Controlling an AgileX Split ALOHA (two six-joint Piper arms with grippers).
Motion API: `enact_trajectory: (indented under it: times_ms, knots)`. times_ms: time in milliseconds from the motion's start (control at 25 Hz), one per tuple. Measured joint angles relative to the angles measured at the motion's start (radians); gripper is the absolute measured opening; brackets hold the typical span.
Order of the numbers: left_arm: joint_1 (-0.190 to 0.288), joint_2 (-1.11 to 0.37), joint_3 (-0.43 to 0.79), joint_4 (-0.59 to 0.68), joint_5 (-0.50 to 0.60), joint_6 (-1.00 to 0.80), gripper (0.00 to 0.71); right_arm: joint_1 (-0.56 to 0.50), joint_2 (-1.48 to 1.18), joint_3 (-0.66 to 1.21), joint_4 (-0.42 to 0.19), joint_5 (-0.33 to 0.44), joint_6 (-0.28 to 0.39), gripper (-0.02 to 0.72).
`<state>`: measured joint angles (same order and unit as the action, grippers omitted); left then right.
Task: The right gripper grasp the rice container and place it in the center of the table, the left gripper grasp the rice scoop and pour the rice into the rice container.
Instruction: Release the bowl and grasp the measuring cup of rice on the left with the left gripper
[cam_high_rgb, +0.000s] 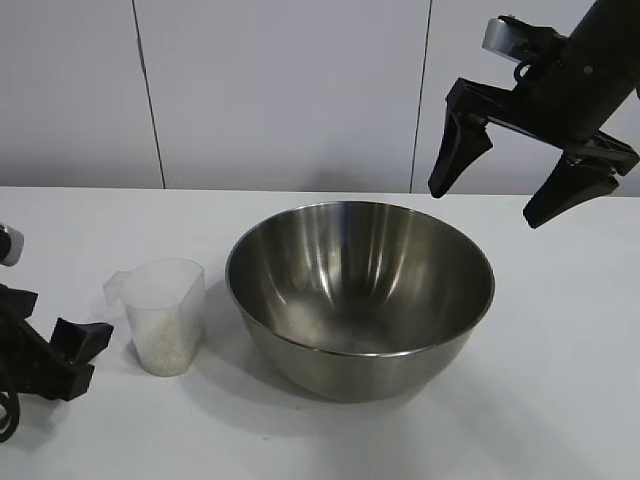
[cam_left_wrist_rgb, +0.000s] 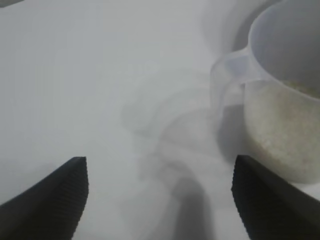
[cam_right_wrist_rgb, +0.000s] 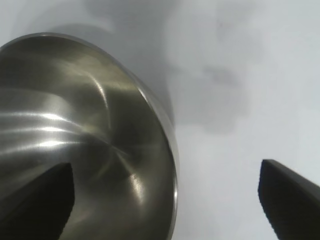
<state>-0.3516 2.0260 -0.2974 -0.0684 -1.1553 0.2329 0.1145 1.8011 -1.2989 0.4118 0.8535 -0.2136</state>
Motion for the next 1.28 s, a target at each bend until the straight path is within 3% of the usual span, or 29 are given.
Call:
enact_trajectory:
  times_ms: [1200,1280]
  knots:
    - [0.0,0.044,-0.138,-0.003,0.004,-0.058,0.569,0.0,0.0,0.0,-0.004,-0.006,0.0,0.694]
    - [0.0,0.045,-0.142,-0.003,0.004,-0.072,0.545,0.0,0.0,0.0,-0.004,-0.006,0.0,0.694]
